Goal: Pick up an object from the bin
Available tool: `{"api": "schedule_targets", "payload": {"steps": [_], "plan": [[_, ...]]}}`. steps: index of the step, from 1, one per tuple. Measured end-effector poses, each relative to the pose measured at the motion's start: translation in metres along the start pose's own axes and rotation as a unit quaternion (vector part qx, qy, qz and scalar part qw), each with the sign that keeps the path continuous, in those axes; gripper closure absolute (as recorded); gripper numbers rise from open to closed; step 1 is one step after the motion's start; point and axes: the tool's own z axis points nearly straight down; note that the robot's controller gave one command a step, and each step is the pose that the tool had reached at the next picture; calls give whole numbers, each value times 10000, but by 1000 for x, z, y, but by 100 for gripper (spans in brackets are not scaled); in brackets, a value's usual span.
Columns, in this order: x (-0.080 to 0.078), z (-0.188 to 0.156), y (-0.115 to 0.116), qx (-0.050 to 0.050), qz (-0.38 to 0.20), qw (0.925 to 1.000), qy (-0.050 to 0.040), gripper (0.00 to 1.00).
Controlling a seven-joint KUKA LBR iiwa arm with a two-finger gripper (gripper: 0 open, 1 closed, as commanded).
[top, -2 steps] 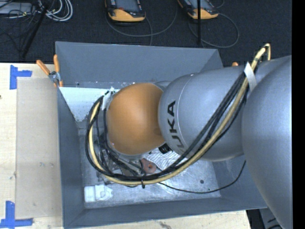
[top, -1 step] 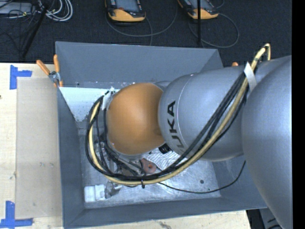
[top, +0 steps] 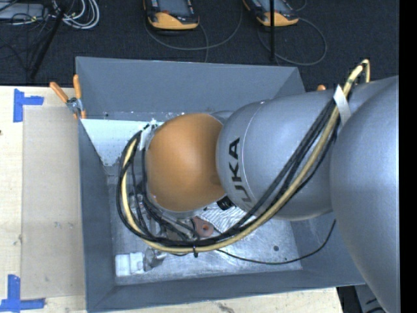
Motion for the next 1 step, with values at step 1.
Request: {"api": "schedule_targets", "payload": {"steps": [1], "plan": [[0, 36, 0, -1, -480, 9988, -19, 0]]}}
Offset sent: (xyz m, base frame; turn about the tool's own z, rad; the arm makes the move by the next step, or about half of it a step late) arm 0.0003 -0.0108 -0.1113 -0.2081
